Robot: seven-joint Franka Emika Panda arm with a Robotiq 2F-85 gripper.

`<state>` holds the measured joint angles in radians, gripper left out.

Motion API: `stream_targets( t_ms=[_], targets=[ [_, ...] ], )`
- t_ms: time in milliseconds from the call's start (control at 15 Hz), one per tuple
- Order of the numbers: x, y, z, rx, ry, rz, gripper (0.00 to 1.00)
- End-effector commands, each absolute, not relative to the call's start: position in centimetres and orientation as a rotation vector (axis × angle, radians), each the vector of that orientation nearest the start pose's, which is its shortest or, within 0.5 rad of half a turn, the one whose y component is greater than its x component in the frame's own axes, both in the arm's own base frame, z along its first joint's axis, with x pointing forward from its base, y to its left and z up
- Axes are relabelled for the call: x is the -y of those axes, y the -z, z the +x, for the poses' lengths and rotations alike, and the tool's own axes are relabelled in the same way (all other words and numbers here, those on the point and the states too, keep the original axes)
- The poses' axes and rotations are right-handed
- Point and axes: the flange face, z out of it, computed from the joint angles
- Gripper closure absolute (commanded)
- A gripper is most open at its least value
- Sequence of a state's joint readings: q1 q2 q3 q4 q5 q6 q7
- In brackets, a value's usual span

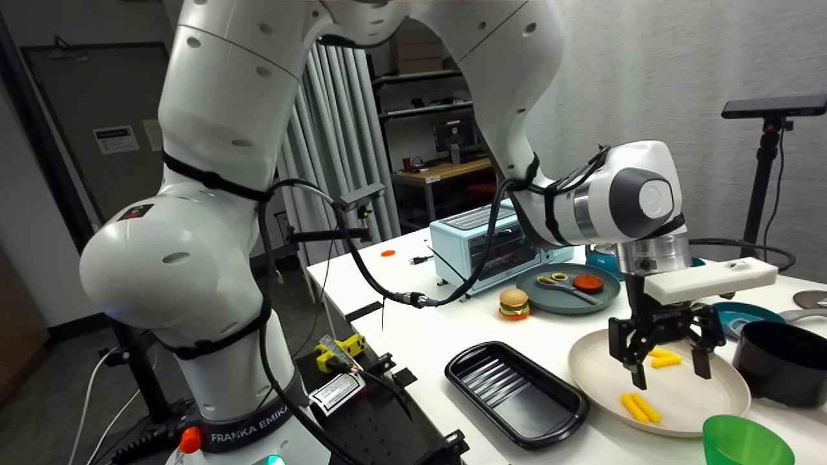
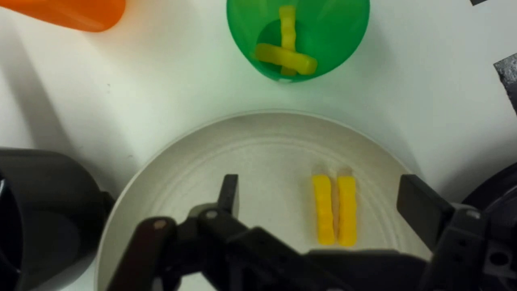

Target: Put the chips in the green cup

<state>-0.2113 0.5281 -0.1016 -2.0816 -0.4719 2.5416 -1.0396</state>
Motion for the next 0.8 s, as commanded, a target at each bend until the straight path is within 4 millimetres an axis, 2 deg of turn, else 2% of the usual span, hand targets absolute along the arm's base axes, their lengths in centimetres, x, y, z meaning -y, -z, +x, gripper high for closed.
stream_targets(
  t_ms=[0,733],
  targets=[
    [16.2,-14.8,54.6,1.826,-0.387,-2.744,0.00],
    [15.0,-11.4,53.8,1.833,-0.427,-2.687,0.01]
  ],
)
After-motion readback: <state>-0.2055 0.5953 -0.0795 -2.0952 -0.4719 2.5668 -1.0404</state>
